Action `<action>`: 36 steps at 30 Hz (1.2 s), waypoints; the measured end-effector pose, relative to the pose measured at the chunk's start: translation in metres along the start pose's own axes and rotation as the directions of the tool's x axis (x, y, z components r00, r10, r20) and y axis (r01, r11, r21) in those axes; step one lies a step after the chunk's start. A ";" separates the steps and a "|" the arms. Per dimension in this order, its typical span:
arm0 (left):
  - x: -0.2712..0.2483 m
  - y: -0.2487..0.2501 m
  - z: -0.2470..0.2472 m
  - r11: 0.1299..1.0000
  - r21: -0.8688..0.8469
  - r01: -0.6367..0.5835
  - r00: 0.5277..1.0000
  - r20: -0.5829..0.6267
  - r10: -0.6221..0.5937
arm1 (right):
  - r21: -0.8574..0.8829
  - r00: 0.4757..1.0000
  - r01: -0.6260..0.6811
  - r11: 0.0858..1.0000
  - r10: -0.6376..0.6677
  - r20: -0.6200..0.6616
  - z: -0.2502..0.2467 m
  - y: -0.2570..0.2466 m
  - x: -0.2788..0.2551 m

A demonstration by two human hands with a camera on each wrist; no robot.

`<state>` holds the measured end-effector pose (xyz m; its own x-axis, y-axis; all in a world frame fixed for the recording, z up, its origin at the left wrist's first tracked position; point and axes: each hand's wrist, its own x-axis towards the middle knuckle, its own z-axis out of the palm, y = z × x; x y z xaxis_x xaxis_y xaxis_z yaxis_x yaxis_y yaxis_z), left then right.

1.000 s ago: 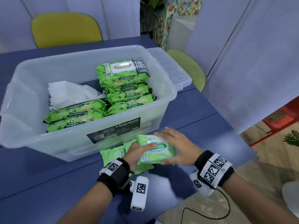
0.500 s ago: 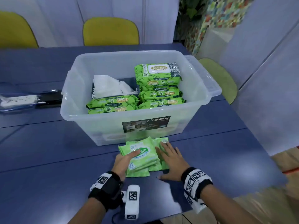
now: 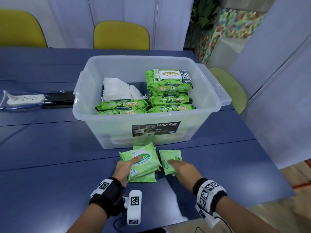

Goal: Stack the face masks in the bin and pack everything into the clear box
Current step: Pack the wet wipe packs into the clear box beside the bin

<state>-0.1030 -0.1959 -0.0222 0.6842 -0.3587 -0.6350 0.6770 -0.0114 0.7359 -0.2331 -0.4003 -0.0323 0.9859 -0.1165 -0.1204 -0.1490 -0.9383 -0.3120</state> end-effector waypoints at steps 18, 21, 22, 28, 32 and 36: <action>-0.023 -0.005 0.022 1.000 0.003 -0.003 0.987 0.163 0.002 | 0.990 0.874 -0.112 -0.090 0.465 0.141 -0.037 -0.042 -0.028; -0.025 -0.007 0.018 0.995 -0.079 0.053 0.969 0.243 -0.032 | 0.991 0.868 -0.131 -0.020 0.481 0.124 -0.035 -0.052 -0.020; -0.026 -0.008 0.017 0.994 -0.093 0.065 0.964 0.264 -0.038 | 0.990 0.858 -0.141 0.020 0.501 0.112 -0.034 -0.054 -0.017; -0.029 -0.011 0.008 0.998 -0.002 -0.057 0.976 0.210 0.056 | 0.982 0.904 -0.138 0.126 0.421 0.072 -0.030 -0.073 -0.004; -0.030 -0.010 0.004 0.991 0.044 -0.123 0.976 0.186 0.113 | 0.983 0.909 -0.128 0.132 0.412 0.063 -0.024 -0.077 0.002; -0.031 -0.006 0.000 0.987 0.021 -0.158 0.978 0.142 0.153 | 0.961 0.913 -0.161 0.226 0.404 0.058 -0.014 -0.077 0.010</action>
<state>-0.1287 -0.1841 -0.0071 0.7342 -0.4853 -0.4749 0.5548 0.0255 0.8316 -0.2103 -0.3335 0.0041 0.8354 -0.4666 -0.2906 -0.2659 0.1198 -0.9565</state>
